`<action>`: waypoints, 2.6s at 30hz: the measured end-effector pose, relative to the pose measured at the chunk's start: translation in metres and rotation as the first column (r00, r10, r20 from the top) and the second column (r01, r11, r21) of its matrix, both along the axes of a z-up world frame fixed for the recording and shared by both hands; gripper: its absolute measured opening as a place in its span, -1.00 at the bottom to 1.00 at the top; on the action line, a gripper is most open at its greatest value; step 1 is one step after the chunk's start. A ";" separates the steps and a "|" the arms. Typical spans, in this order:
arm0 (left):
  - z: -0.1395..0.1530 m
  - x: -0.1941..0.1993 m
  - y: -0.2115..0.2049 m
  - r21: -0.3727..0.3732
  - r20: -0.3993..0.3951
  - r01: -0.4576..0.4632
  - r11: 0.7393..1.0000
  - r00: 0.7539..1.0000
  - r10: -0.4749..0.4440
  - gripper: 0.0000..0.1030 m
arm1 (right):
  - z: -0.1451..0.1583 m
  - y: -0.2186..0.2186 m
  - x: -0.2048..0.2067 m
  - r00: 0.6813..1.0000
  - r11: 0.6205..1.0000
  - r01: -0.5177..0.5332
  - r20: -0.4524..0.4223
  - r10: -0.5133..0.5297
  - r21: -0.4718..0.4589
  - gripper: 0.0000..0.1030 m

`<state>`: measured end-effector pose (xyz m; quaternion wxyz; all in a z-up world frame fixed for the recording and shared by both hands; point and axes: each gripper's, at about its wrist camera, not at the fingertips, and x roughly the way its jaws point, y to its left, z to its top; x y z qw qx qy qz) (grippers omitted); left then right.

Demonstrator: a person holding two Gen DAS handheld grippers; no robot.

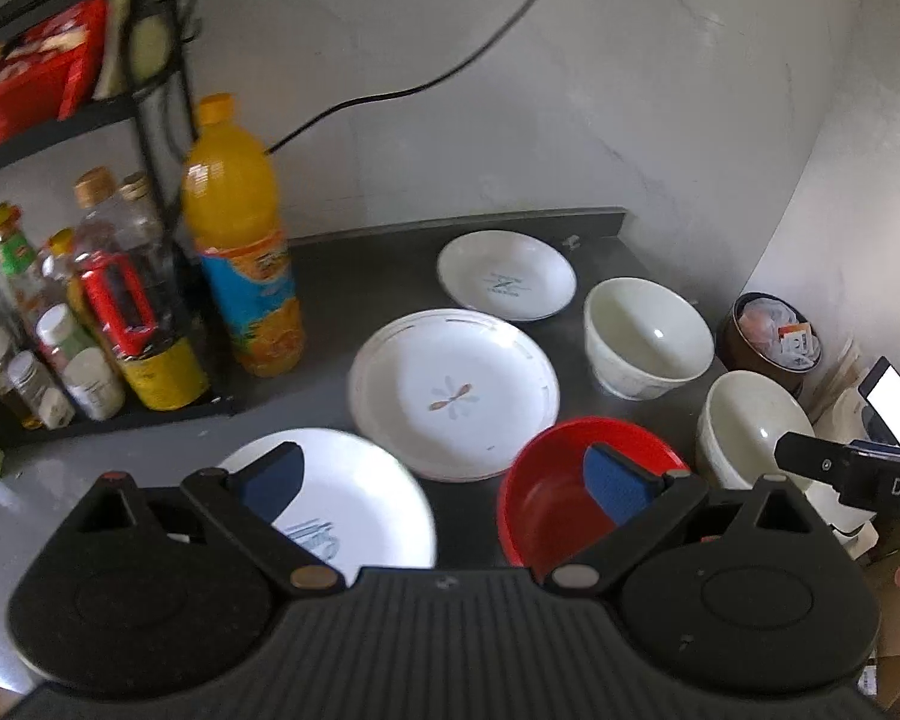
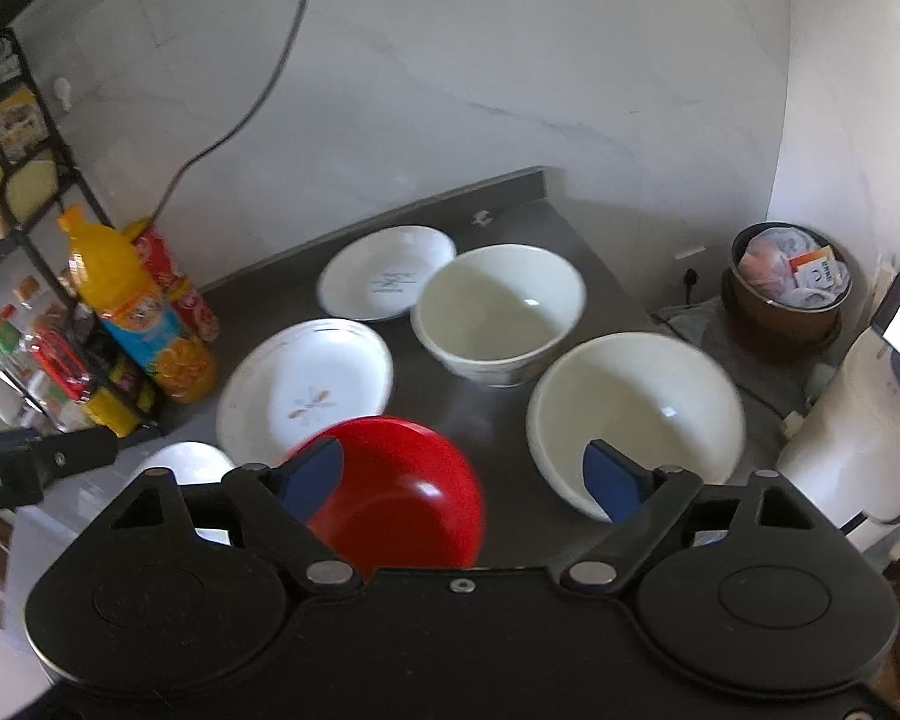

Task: Organize plates and bowls
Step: 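Move the right gripper past the red bowl toward the large cream bowl, then close the right gripper on the rim of the large cream bowl, then lift the cream bowl with the right gripper and carry it over the red bowl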

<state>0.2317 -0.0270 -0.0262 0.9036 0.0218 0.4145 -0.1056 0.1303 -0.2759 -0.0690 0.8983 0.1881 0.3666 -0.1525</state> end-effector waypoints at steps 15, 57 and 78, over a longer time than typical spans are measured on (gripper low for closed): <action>-0.022 0.032 -0.123 0.024 -0.064 0.055 0.998 0.997 -0.053 0.59 | -0.036 -0.095 -0.007 0.999 0.999 -0.001 -0.042 0.003 0.041 0.38; -0.131 0.091 -0.225 -0.031 -0.280 0.030 0.999 0.959 -0.037 -0.49 | -0.104 -0.153 0.019 0.985 0.999 -0.042 -0.166 0.044 0.018 -0.56; -0.152 0.099 -0.246 -0.110 -0.351 0.081 0.991 0.929 -0.115 -0.73 | -0.126 -0.159 0.024 0.963 0.999 -0.007 -0.268 0.019 0.047 -0.81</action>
